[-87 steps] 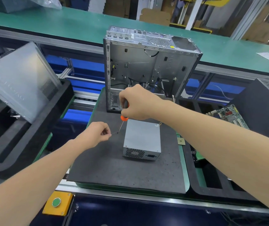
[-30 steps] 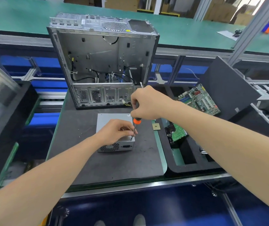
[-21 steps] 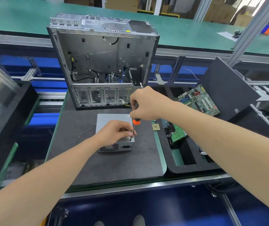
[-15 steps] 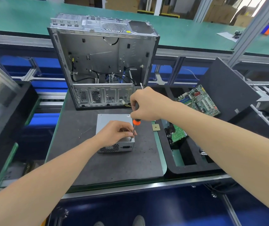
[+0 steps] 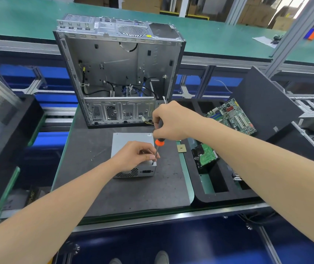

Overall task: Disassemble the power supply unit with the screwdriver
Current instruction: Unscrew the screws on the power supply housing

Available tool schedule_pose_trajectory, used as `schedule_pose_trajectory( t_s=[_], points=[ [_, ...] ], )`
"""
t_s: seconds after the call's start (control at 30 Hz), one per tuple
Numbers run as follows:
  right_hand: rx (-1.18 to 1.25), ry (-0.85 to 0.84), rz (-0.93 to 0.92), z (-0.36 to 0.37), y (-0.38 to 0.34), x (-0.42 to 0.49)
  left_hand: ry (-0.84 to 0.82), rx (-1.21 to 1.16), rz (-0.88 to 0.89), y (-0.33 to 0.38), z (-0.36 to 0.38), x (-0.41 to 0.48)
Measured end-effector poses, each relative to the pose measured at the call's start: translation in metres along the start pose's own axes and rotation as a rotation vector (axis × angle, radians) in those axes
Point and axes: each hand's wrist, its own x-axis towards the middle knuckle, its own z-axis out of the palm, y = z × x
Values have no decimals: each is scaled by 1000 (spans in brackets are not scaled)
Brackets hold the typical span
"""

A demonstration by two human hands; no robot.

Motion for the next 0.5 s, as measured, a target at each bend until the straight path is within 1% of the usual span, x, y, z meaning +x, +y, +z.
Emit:
schedule_pose_trajectory(
  t_s=[0.5],
  points=[
    [2, -1, -8, 1, -1, 2, 31, 39, 11, -1, 1, 0]
  ],
)
